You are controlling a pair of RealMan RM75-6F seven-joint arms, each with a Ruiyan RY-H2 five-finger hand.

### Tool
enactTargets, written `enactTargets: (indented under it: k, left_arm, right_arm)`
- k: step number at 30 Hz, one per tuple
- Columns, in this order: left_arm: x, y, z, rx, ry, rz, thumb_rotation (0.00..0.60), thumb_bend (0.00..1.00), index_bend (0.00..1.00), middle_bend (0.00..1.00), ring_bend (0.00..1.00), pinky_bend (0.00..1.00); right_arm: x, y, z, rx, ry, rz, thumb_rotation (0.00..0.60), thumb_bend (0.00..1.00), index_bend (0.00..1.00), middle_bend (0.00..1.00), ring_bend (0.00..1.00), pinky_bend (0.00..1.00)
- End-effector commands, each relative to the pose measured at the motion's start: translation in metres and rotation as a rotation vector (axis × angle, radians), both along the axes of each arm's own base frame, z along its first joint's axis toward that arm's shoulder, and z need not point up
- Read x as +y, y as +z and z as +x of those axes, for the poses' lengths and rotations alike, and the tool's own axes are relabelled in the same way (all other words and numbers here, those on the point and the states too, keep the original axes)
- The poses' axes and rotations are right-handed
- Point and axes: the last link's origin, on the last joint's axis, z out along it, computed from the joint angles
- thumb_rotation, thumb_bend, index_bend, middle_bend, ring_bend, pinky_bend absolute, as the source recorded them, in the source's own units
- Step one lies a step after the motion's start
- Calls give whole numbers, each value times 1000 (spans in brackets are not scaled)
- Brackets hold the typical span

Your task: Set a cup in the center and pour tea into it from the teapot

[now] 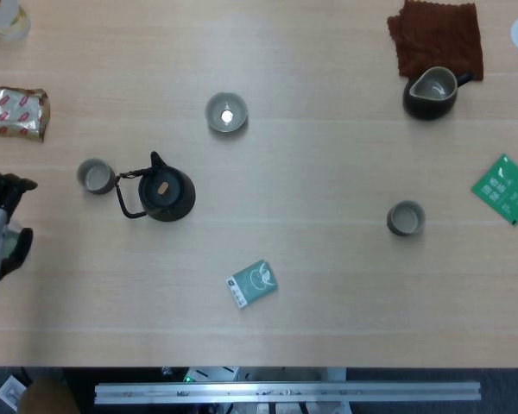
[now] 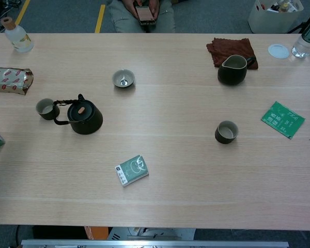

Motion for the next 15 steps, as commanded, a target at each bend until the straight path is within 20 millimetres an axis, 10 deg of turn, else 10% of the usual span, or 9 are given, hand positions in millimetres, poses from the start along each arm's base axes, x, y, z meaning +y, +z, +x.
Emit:
enactTargets:
  k: [1,15]
  left_arm:
    - [7,-6,7,-2,-34,-23,600,376,264,290,207,256]
    - [37,-48,39,-4,-143,-228,600,315,169,253,207,225]
  right_arm:
    - [0,1,0,1,-3,-5,600,218,307,313,188,296]
    - [2,6,-1,2,-29,-27,600,219,307,313,180,296]
